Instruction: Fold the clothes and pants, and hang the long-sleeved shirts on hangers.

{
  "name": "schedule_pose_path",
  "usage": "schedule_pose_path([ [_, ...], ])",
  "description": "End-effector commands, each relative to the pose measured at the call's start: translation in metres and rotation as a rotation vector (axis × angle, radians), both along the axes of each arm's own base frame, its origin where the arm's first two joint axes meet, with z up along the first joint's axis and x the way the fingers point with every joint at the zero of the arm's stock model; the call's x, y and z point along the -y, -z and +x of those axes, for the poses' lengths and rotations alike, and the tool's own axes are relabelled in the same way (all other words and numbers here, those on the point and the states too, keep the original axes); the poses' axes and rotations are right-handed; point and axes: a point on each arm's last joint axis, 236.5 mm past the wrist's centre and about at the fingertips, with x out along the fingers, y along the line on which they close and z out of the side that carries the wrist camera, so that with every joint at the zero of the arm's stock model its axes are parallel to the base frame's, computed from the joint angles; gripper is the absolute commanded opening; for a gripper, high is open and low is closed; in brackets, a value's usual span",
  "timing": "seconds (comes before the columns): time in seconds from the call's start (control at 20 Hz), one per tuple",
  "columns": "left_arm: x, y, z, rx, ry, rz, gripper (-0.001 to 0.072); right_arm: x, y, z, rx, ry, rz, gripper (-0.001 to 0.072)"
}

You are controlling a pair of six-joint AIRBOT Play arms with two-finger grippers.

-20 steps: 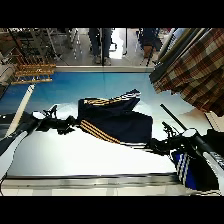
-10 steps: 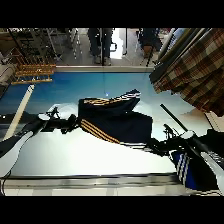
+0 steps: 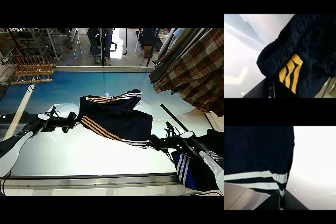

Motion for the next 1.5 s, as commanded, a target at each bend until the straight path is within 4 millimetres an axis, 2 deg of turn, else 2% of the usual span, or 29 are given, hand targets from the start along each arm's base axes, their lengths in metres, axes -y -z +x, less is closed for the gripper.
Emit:
schedule_pose_path([
  [0.0,0.007,-0.019,-0.012,0.085,0.151,0.012,0.0005,-0.012,-0.023,-0.010,0.079,-0.136,0.021,0.0015],
  [0.1,0.008,-0.060,-0.026,0.214,0.300,0.031,0.0004,-0.018,-0.061,-0.021,0.183,-0.267,-0.001,0.0014],
  [0.2,0.001,-0.123,-0.044,0.361,0.406,0.073,0.0004,-0.014,-0.118,-0.035,0.310,-0.390,-0.102,0.0015],
  [0.3,-0.006,-0.201,-0.080,0.522,0.548,0.148,0.0004,0.003,-0.195,-0.046,0.507,-0.446,-0.312,0.0014],
  [0.4,-0.012,-0.282,-0.130,0.669,0.655,0.243,0.0006,0.031,-0.290,-0.065,0.739,-0.375,-0.606,0.0014],
  [0.5,-0.011,-0.364,-0.183,0.860,0.697,0.334,0.0006,0.049,-0.390,-0.107,0.977,-0.247,-0.857,0.0013],
  [0.6,0.000,-0.440,-0.236,1.081,0.682,0.416,0.0007,0.045,-0.480,-0.158,1.224,-0.134,-1.000,0.0013],
  [0.65,0.008,-0.472,-0.261,1.188,0.675,0.452,0.0007,0.038,-0.519,-0.182,1.340,-0.088,-1.040,0.0013],
  [0.75,0.023,-0.528,-0.304,1.375,0.640,0.512,0.0007,0.032,-0.582,-0.213,1.520,-0.015,-1.121,0.0013],
  [0.8,0.025,-0.553,-0.315,1.459,0.602,0.549,0.0007,0.032,-0.608,-0.218,1.594,0.011,-1.163,0.0013],
  [0.85,0.025,-0.573,-0.320,1.521,0.560,0.579,0.0007,0.032,-0.624,-0.214,1.629,0.020,-1.174,0.0013],
  [0.9,0.020,-0.587,-0.313,1.552,0.508,0.600,0.0007,0.032,-0.628,-0.197,1.626,-0.004,-1.159,0.0013],
  [0.95,0.013,-0.590,-0.299,1.546,0.476,0.603,0.0007,0.033,-0.621,-0.168,1.588,-0.038,-1.112,0.0013],
  [1.0,0.008,-0.582,-0.280,1.489,0.474,0.573,0.0007,0.031,-0.602,-0.132,1.518,-0.101,-1.035,0.0013],
  [1.05,0.003,-0.564,-0.258,1.402,0.496,0.520,0.0007,0.028,-0.574,-0.096,1.424,-0.181,-0.944,0.0013],
  [1.1,-0.003,-0.538,-0.230,1.295,0.523,0.462,0.0007,0.018,-0.540,-0.064,1.321,-0.276,-0.824,0.0015],
  [1.15,-0.007,-0.509,-0.202,1.195,0.544,0.395,0.0008,0.005,-0.498,-0.031,1.202,-0.377,-0.664,0.0015],
  [1.25,-0.010,-0.426,-0.143,0.964,0.567,0.266,0.0008,-0.013,-0.413,0.023,0.976,-0.483,-0.380,0.0015],
  [1.3,-0.007,-0.371,-0.115,0.848,0.579,0.227,0.0008,-0.016,-0.366,0.048,0.867,-0.495,-0.303,0.0015],
  [1.35,-0.007,-0.313,-0.085,0.730,0.550,0.207,0.0008,-0.020,-0.310,0.072,0.751,-0.497,-0.257,0.0015],
  [1.4,-0.006,-0.256,-0.058,0.630,0.510,0.212,0.0008,-0.020,-0.254,0.095,0.655,-0.475,-0.247,0.0015],
  [1.45,-0.008,-0.196,-0.031,0.541,0.459,0.239,0.0007,-0.019,-0.208,0.114,0.593,-0.443,-0.249,0.0015],
])
